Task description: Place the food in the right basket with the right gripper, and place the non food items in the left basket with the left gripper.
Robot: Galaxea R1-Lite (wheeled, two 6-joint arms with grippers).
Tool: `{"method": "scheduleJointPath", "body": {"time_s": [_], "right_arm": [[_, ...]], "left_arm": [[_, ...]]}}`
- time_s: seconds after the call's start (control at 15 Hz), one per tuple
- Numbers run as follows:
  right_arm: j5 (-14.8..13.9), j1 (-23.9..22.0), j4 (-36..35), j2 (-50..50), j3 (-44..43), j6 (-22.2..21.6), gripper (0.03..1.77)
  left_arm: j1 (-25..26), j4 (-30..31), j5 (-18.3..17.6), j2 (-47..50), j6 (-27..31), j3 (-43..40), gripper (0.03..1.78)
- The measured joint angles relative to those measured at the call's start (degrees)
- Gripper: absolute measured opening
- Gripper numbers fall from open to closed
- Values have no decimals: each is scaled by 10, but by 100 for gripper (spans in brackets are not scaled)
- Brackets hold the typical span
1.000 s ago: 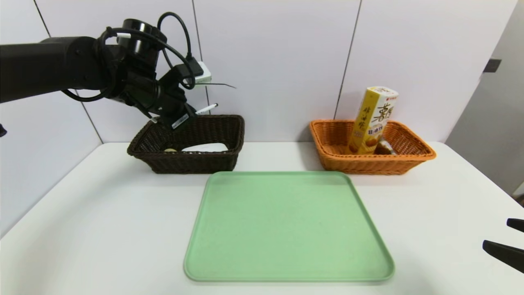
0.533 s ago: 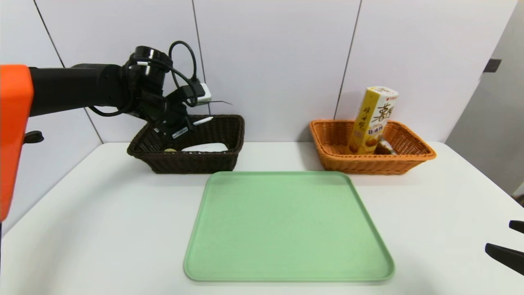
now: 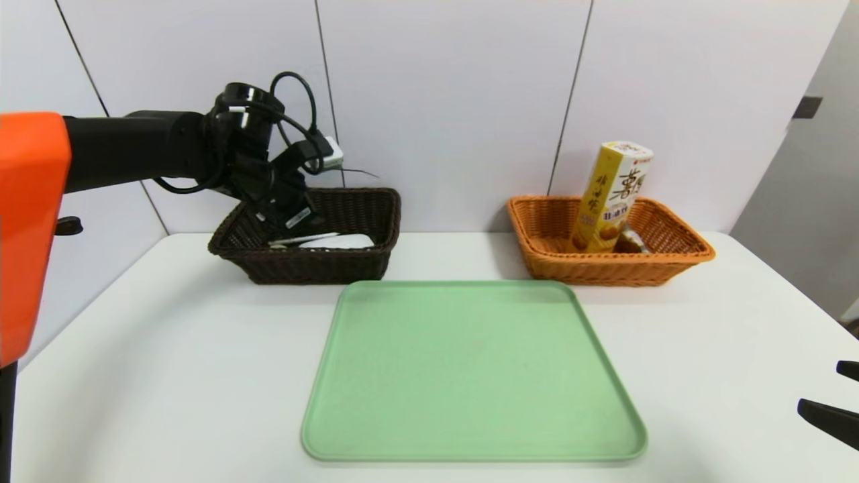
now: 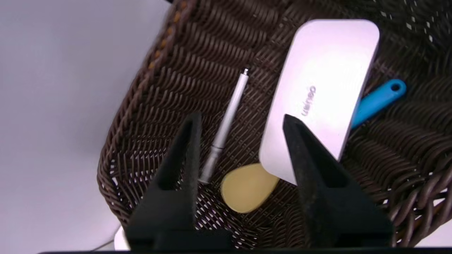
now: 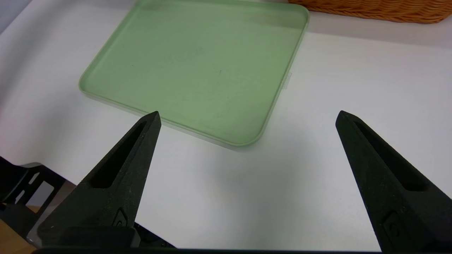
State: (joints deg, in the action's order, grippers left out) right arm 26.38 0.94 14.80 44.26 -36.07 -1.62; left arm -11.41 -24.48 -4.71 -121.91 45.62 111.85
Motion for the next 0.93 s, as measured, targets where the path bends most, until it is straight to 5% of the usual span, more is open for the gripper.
{"method": "scheduleJointPath", "body": {"time_s": [0.27, 0.47, 0.67, 0.93], "right_arm": [[0, 0, -1, -4, -5, 0, 171], [-6, 0, -1, -5, -7, -1, 171], [-43, 0, -5, -10, -9, -1, 171], [-62, 0, -2, -43, -10, 1, 171]], "left_arm": [[-6, 7, 15, 30, -175, 11, 121], [-31, -7, 84, 76, -353, 4, 137], [-55, -92, 162, 146, -491, -5, 148], [-85, -239, 179, 262, -661, -76, 157]]}}
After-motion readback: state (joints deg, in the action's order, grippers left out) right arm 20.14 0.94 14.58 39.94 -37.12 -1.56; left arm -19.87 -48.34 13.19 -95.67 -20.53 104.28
